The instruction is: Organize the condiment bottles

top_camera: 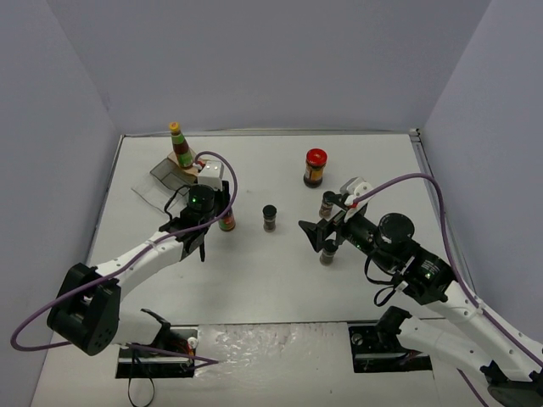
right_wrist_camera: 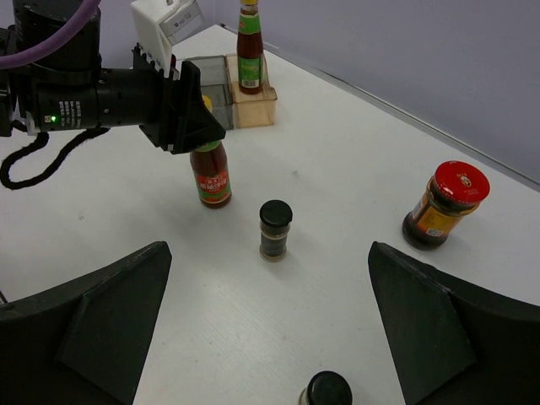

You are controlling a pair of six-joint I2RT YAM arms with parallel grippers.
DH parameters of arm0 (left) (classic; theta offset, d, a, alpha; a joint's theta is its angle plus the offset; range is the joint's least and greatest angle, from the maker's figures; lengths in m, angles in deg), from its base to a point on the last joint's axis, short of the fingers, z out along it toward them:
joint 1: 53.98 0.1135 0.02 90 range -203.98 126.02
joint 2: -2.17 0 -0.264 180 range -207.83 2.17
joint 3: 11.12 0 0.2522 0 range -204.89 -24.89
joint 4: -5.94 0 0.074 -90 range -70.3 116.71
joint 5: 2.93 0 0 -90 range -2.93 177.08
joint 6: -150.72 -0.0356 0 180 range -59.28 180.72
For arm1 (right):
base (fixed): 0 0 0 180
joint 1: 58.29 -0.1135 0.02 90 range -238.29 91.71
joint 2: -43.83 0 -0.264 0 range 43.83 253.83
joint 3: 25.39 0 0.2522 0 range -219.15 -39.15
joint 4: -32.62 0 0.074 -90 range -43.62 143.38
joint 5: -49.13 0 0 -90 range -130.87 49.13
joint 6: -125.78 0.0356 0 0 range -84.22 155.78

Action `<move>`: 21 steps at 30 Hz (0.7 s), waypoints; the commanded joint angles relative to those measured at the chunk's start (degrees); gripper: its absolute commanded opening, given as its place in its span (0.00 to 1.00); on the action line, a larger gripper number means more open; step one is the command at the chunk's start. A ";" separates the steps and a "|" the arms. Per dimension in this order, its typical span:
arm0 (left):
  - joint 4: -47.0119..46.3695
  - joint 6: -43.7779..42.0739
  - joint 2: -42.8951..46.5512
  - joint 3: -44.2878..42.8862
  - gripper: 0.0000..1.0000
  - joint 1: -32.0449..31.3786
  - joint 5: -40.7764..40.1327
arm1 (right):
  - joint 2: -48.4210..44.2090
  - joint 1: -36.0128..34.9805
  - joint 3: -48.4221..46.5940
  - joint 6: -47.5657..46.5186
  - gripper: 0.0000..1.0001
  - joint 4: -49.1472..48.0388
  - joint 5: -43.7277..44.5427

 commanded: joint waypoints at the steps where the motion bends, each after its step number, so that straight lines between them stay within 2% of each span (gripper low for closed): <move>1: -3.77 0.65 0.78 -1.99 0.00 -0.56 -0.15 | -0.64 0.16 -0.23 -1.21 1.00 -3.95 2.63; 5: -0.98 -0.54 2.60 -5.95 0.00 -0.32 -1.64 | -0.80 0.25 -0.47 -1.05 1.00 -3.87 2.61; 11: 5.40 -3.83 2.27 -17.92 0.00 3.35 -1.32 | -1.08 0.25 -0.89 -0.81 1.00 -3.95 2.59; 17: 9.01 -6.02 -2.52 -30.81 0.00 9.09 1.50 | -0.90 0.25 -1.82 -0.27 1.00 -3.86 1.78; 21: 9.01 -6.03 -7.58 -37.27 0.00 12.61 0.38 | -0.43 0.25 -2.35 0.04 1.00 -3.95 1.76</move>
